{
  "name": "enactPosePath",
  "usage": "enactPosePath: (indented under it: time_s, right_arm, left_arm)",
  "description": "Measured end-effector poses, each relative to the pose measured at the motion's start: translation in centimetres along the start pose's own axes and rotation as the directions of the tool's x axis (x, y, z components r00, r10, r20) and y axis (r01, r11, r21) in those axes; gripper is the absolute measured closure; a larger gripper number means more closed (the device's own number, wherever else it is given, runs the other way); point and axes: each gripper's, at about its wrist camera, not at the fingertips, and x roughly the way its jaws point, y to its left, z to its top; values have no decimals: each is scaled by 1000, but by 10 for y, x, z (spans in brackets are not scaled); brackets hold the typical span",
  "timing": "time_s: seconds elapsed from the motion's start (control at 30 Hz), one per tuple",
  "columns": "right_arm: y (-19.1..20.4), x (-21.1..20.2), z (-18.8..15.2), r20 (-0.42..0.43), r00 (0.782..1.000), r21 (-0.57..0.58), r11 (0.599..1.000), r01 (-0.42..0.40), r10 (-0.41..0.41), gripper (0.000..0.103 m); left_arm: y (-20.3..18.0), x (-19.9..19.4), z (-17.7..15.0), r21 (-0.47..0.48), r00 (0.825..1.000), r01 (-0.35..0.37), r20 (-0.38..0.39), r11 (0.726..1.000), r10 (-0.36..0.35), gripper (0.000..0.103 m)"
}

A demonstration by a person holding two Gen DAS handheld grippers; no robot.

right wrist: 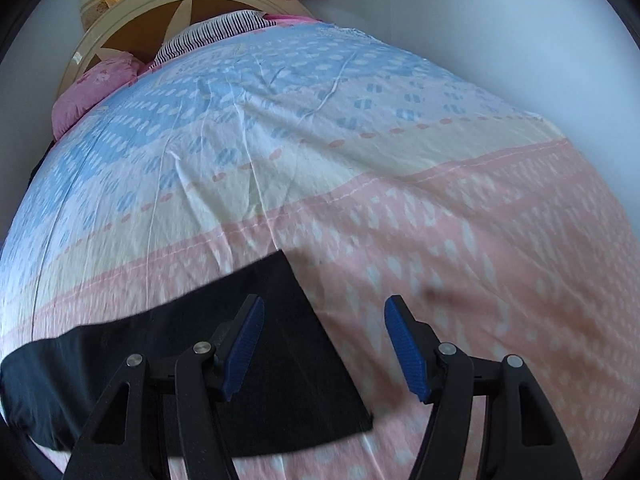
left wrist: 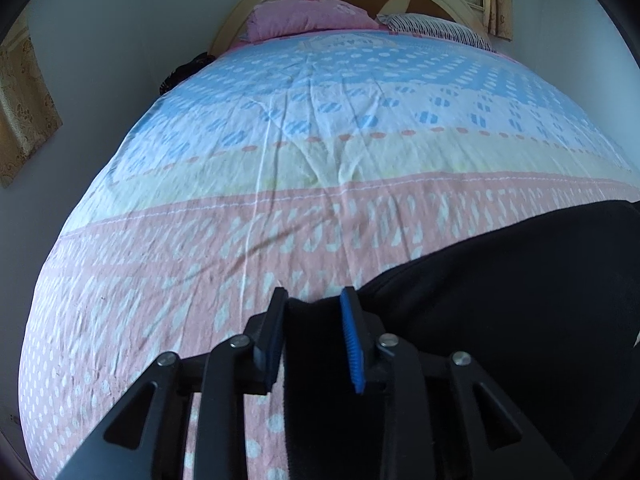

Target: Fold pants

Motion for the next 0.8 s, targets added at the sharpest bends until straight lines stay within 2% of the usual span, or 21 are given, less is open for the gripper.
enactPosePath:
  time_s: [0.13, 0.27, 0.37, 0.4, 0.43, 0.5, 0.63, 0.8]
  right_arm:
    - [5, 19, 14, -21, 999, -11, 1000, -27, 27, 39]
    - [8, 35, 19, -39, 998, -15, 999, -40, 40, 39]
    - [10, 38, 21, -36, 994, -11, 994, -105, 105, 40]
    - [12, 39, 21, -41, 993, -10, 993, -114, 113, 67]
    - [15, 40, 20, -54, 990, -18, 991, -130, 129, 87]
    - [20, 36, 17, -50, 989, -29, 990, -140, 138, 94]
    - [19, 14, 11, 4, 990, -37, 989, -144, 144, 96]
    - [11, -33, 2, 114, 979, -51, 985, -164, 169, 97]
  left_arm:
    - [1, 0, -1, -3, 1000, 11, 3, 1000, -11, 73]
    - [5, 1, -1, -43, 1000, 31, -1, 999, -31, 72]
    - [3, 2, -1, -53, 1000, 24, -3, 998, -24, 73]
    - [2, 2, 0, -50, 1000, 27, -2, 998, -27, 78]
    - [1, 2, 0, -49, 999, 32, 1, 998, -32, 82]
    - [-2, 0, 1, -32, 1000, 31, 3, 999, -31, 89]
    - [-2, -14, 5, -27, 998, 26, 56, 999, -24, 90]
    - [13, -48, 8, -79, 984, 85, 162, 993, -71, 90]
